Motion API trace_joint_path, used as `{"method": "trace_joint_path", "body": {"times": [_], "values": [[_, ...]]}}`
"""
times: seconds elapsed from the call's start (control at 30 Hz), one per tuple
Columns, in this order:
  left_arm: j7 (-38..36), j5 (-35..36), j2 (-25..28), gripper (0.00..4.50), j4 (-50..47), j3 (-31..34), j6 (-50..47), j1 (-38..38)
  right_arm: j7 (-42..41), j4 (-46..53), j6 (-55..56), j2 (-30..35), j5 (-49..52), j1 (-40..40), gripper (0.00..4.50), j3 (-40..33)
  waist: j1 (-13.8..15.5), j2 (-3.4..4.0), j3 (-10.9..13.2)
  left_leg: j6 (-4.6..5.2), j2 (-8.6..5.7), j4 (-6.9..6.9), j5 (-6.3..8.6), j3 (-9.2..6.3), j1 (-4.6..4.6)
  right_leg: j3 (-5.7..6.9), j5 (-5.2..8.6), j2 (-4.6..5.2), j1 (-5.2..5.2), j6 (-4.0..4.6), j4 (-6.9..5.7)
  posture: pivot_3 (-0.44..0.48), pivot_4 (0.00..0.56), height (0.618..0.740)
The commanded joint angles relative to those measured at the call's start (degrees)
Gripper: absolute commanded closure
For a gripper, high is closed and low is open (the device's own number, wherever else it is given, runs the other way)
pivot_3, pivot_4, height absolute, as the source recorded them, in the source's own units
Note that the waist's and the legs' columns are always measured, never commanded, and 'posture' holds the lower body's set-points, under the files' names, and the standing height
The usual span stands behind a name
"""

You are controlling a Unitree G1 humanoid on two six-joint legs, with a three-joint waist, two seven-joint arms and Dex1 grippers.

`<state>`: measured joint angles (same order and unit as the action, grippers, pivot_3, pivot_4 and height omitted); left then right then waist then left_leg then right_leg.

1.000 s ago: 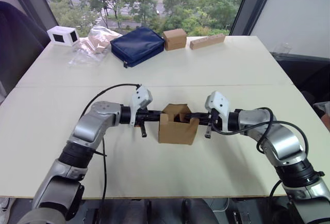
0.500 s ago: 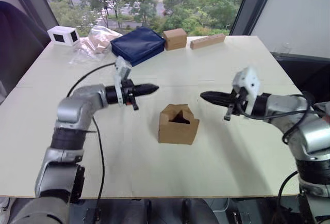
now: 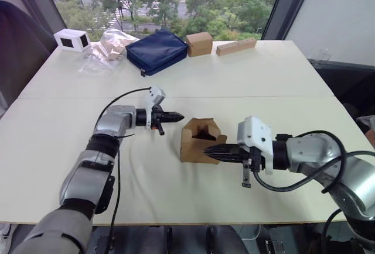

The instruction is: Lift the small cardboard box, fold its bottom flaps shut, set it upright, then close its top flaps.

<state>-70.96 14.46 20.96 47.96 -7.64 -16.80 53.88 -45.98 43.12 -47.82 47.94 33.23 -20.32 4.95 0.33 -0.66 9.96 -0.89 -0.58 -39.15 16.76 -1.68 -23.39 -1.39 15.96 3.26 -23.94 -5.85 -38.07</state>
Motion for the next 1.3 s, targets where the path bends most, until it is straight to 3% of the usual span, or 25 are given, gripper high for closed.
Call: {"method": "trace_joint_path", "body": {"times": [0.03,0.7,0.93,1.07,1.17,1.3], "values": [[-2.47,0.26,-0.94,4.45,-1.57,0.71,0.43,0.16,1.88,-3.11,3.37,-0.62,-5.73,-1.85,4.50,3.57,-0.14,0.00,0.00,0.00,0.00,0.00,0.00,0.00,0.00,0.00,0.00,-0.01,0.00,0.00,-0.01,0.000,0.150,0.740],[-2.31,0.76,-1.30,4.45,-15.63,0.83,-5.74,-8.20,0.09,-13.64,8.67,-7.86,-11.76,-4.17,4.50,9.86,-0.97,0.01,-0.01,0.00,0.06,0.01,0.00,-0.03,0.00,-0.01,0.00,-0.01,-0.03,0.00,-0.03,0.000,0.150,0.740],[0.51,1.88,3.91,4.45,-18.89,4.81,-6.60,-9.52,-0.50,-15.57,9.25,-9.09,-12.17,-4.55,4.50,9.16,-1.20,0.00,-0.01,0.00,0.07,0.02,0.00,-0.03,0.00,-0.02,0.00,-0.02,-0.06,0.00,-0.03,0.000,0.150,0.740],[-0.74,5.04,7.33,4.45,-27.63,5.93,-11.86,-12.29,-0.91,-16.88,10.05,-9.69,-12.47,-4.91,4.50,9.13,-0.98,0.02,-0.02,0.00,0.09,0.03,0.00,-0.03,0.00,-0.02,0.00,-0.01,-0.06,0.00,-0.04,0.000,0.150,0.740],[-2.37,14.41,11.76,4.45,-45.14,8.57,-23.73,-16.67,-1.24,-18.05,10.74,-10.20,-12.67,-5.23,4.50,9.17,-1.19,-0.02,0.01,-0.01,0.08,0.02,0.00,-0.02,-0.05,-0.04,0.00,0.02,-0.08,0.00,-0.03,0.000,0.150,0.740],[-0.41,18.56,14.45,4.45,-56.52,7.67,-29.50,-21.69,-1.59,-18.55,10.98,-10.78,-12.60,-5.38,4.50,8.87,-0.88,0.05,-0.03,-0.01,0.08,0.03,0.00,-0.03,0.00,-0.04,0.00,0.10,-0.03,0.00,-0.03,0.000,0.150,0.740]]}}
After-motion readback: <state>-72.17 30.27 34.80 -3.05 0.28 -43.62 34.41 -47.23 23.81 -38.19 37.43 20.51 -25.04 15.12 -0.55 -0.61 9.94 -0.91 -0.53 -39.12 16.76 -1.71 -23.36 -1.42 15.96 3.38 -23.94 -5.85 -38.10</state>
